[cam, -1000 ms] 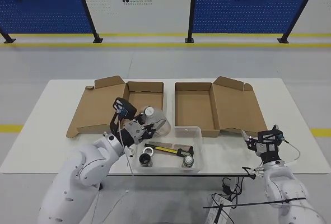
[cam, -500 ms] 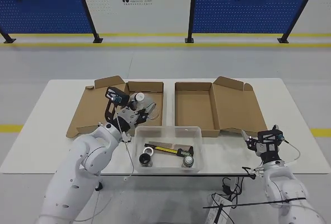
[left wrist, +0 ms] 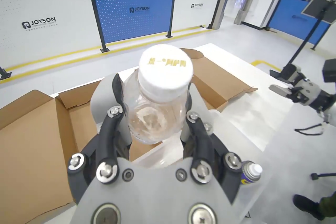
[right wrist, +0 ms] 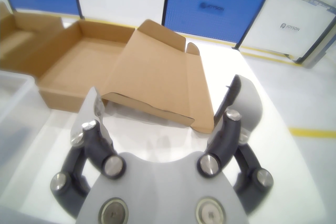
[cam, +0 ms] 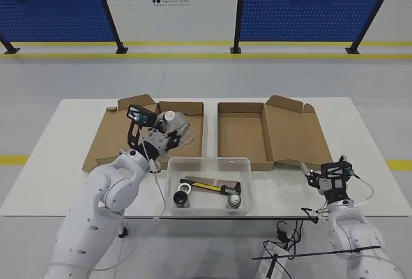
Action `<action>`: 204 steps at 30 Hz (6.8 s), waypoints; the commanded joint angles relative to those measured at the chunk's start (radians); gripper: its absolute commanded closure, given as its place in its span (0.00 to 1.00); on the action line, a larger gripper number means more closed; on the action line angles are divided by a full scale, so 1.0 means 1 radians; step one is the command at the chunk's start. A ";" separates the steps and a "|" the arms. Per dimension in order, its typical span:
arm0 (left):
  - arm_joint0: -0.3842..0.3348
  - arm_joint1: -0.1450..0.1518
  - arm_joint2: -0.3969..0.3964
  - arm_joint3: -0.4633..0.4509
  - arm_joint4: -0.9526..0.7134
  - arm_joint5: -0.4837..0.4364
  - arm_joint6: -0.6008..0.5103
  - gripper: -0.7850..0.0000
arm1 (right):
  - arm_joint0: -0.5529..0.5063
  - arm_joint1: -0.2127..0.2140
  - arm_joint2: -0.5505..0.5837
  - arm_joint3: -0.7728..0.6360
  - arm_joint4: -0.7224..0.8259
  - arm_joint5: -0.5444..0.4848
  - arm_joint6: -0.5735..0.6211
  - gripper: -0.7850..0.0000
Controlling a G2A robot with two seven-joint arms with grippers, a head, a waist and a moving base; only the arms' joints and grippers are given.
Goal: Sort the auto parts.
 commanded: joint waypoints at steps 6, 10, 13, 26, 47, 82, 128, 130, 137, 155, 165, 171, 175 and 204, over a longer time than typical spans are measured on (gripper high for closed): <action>-0.075 -0.016 0.022 0.165 -0.040 0.076 0.047 1.00 | 0.000 0.000 0.000 0.000 0.000 0.000 0.000 0.00; -0.091 -0.019 0.054 0.244 0.015 0.054 0.056 1.00 | 0.000 0.000 0.000 0.000 0.000 0.000 0.000 0.00; -0.093 -0.020 0.067 0.285 0.055 0.039 0.061 1.00 | 0.000 0.000 0.000 0.000 0.000 0.000 0.000 0.00; -0.101 -0.025 0.063 0.360 0.073 0.076 0.020 1.00 | 0.000 0.000 0.000 0.000 0.000 0.000 0.000 0.00; -0.117 -0.028 0.066 0.417 0.136 0.070 -0.047 1.00 | 0.000 0.000 0.000 0.000 0.000 0.000 0.000 0.00; -0.040 -0.015 -0.009 0.079 0.140 -0.002 -0.256 0.00 | 0.000 0.000 0.000 0.000 0.000 0.000 0.000 0.00; -0.125 0.050 0.082 -0.054 -0.314 -0.402 -0.913 0.00 | 0.000 0.000 0.000 0.000 0.000 0.000 0.000 0.00; -0.150 0.058 0.121 -0.026 -0.303 -0.394 -0.921 0.00 | 0.000 0.000 0.000 0.000 0.000 0.000 0.000 0.00; -0.225 0.083 0.243 0.048 -0.267 -0.413 -0.902 0.00 | 0.000 0.000 0.000 0.000 0.000 0.000 0.000 0.00; -0.279 0.138 0.357 0.141 -0.189 -0.419 -0.896 0.13 | 0.000 0.000 0.000 0.000 0.000 0.000 0.000 0.00; -0.339 0.161 0.451 0.151 -0.147 -0.415 -0.900 0.49 | 0.000 0.000 0.000 0.000 0.000 0.000 0.000 0.00; -0.373 0.174 0.493 0.165 -0.160 -0.403 -0.911 0.43 | 0.000 0.000 0.000 0.000 0.000 0.000 0.000 0.00; -0.388 0.182 0.507 0.168 -0.174 -0.400 -0.915 0.42 | 0.000 0.000 0.000 0.000 0.000 0.000 0.000 0.00; -0.480 0.201 0.662 0.203 -0.224 -0.388 -0.926 0.47 | 0.000 0.000 0.000 0.000 0.000 0.000 0.000 0.00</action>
